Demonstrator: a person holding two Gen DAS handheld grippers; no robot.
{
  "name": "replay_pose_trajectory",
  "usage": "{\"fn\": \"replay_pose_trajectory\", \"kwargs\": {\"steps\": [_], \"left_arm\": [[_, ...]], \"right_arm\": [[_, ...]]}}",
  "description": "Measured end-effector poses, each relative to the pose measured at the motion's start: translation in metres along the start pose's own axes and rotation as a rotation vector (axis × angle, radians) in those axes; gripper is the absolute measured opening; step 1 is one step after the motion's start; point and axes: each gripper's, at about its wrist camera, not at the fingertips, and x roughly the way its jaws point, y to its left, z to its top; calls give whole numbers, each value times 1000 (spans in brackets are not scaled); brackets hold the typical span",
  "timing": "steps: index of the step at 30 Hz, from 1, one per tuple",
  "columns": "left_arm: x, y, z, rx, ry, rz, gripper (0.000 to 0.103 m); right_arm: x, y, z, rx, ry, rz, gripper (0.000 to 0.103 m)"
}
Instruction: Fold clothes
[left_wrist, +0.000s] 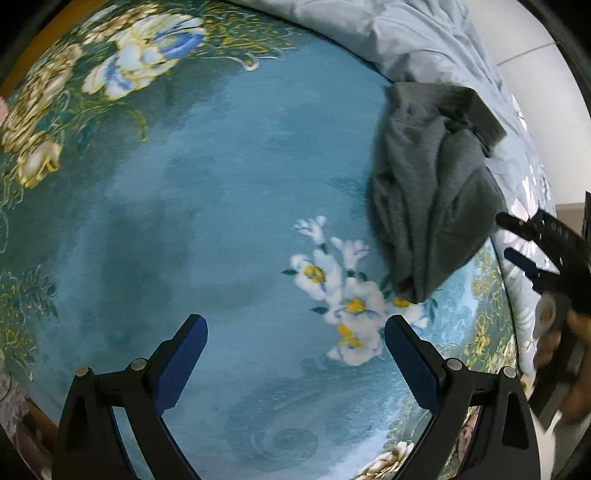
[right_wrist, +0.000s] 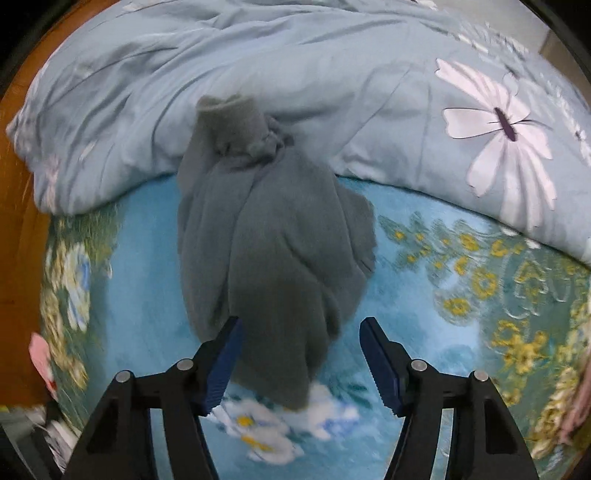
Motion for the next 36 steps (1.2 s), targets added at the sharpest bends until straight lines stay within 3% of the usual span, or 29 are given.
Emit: {"fn": "replay_pose_trajectory", "kwargs": {"steps": [2, 4, 5, 14, 21, 27, 31, 33, 36], "left_arm": [[-2, 5, -1, -11, -6, 3, 97], [-4, 8, 0, -18, -12, -2, 97], [-5, 10, 0, -21, -15, -5, 97], [-11, 21, -4, -41, -25, -44, 97], [-28, 19, -22, -21, -17, -95, 97], [-49, 12, -46, -27, -35, -177, 97], [-52, 1, -67, -27, -20, -240, 97], [-49, -6, -82, -18, 10, -266, 97], [-34, -15, -102, -18, 86, -295, 97]], "right_arm": [[11, 3, 9, 3, 21, 8, 49], [19, 5, 14, 9, 35, 10, 7], [21, 5, 14, 21, 40, 13, 5], [-50, -19, -21, 135, -124, 321, 4], [-160, -62, -88, 230, -291, 526, 4], [-252, -81, -139, 176, -423, 526, 4], [-271, -89, -182, 159, -441, 505, 4], [-254, -103, -207, 231, -378, 484, 4], [-215, -128, -242, 353, -274, 366, 4]]}}
